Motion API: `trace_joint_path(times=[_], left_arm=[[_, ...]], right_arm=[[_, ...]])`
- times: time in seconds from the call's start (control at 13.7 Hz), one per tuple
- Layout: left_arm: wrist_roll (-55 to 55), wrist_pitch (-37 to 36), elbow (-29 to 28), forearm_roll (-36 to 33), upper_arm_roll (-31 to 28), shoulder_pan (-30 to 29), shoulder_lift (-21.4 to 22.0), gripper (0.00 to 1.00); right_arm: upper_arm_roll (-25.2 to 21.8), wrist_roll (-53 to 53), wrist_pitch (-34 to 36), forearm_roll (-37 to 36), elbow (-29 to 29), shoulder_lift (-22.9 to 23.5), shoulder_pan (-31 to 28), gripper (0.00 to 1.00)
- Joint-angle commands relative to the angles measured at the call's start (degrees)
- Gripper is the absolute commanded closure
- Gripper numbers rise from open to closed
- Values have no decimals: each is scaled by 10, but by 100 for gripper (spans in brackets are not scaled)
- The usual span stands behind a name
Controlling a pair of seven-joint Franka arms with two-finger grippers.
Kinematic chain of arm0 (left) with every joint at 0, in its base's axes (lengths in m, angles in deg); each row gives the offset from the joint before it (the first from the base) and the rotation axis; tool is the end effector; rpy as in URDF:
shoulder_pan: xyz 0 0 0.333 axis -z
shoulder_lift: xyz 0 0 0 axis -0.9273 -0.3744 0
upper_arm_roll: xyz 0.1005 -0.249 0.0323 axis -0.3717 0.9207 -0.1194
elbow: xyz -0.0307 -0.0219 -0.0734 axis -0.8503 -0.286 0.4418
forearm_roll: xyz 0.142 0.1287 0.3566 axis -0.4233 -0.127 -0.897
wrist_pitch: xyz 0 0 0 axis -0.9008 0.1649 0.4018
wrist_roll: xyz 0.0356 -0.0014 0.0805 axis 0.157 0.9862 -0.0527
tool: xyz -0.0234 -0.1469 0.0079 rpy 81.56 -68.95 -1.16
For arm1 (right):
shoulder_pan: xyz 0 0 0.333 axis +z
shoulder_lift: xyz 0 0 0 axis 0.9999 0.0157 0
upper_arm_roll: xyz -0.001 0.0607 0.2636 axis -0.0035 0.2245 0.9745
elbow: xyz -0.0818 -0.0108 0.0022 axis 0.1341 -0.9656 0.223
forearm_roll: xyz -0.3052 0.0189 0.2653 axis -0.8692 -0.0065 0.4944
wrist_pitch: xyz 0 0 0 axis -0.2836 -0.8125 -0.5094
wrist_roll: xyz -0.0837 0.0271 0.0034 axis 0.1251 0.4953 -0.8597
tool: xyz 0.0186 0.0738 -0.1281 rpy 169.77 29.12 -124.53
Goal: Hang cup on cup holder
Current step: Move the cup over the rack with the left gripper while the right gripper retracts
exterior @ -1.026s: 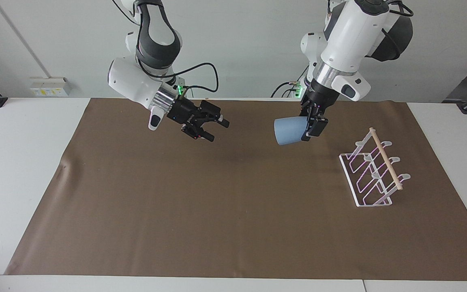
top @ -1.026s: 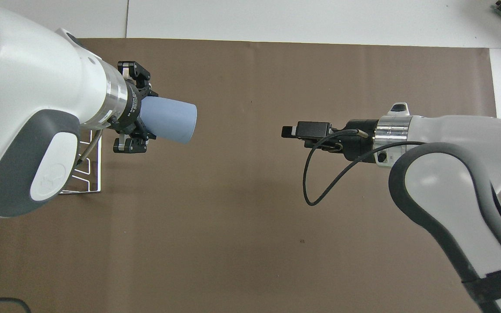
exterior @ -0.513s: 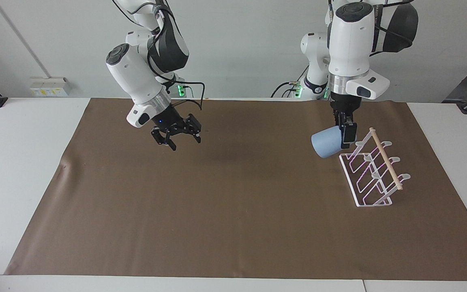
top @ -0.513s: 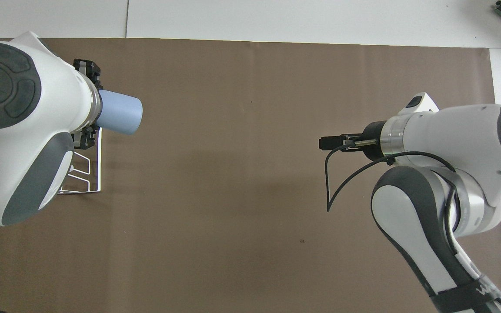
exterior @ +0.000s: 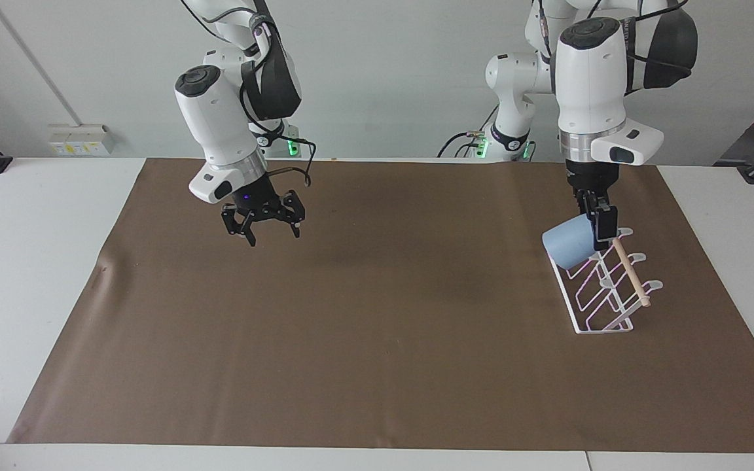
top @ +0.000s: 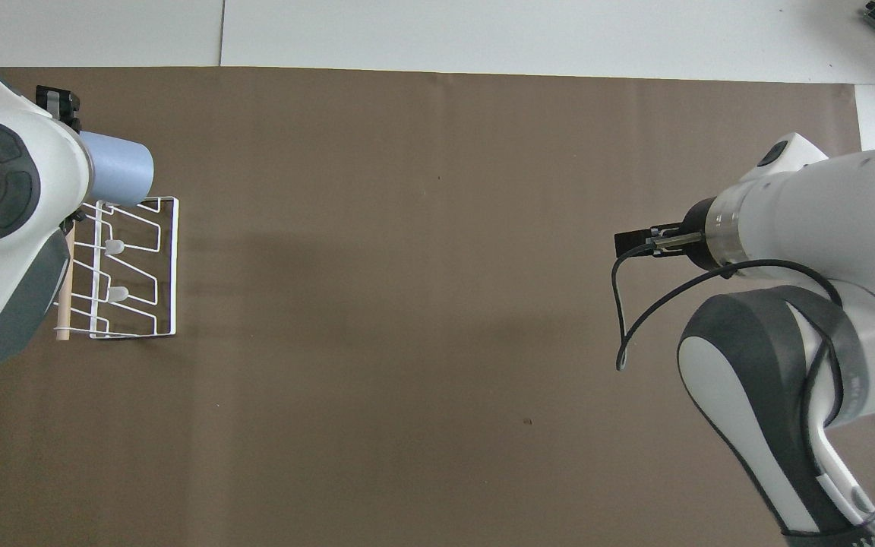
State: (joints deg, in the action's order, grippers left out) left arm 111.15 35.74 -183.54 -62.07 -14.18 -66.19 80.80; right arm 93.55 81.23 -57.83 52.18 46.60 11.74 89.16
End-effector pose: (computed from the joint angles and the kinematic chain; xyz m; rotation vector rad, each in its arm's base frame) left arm 0.6162 -0.0978 0.4730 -2.2179 -1.8974 -0.9197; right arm 0.5800 0.1096 0.4383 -3.0895 -0.1451 -0.2340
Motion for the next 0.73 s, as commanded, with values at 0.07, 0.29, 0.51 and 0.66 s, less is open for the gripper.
trace_joint_path(times=[0.07,0.29,0.51,0.66], left_arm=[[2,25,-33,-82,3,-15,-9,100],[2,19,-38,-93,3,-18,-21,100],[3,27,-49,-107,3,-20,-25,100],[4,38,-56,-117,3,-20,-26,100]], right_arm=[[4,12,92,-12,-77,-5,-30,0],[3,16,148,-7,-119,-9,-46,0],[4,15,180,-7,-139,-18,-69,0],[4,16,205,-6,-157,-18,-74,0]])
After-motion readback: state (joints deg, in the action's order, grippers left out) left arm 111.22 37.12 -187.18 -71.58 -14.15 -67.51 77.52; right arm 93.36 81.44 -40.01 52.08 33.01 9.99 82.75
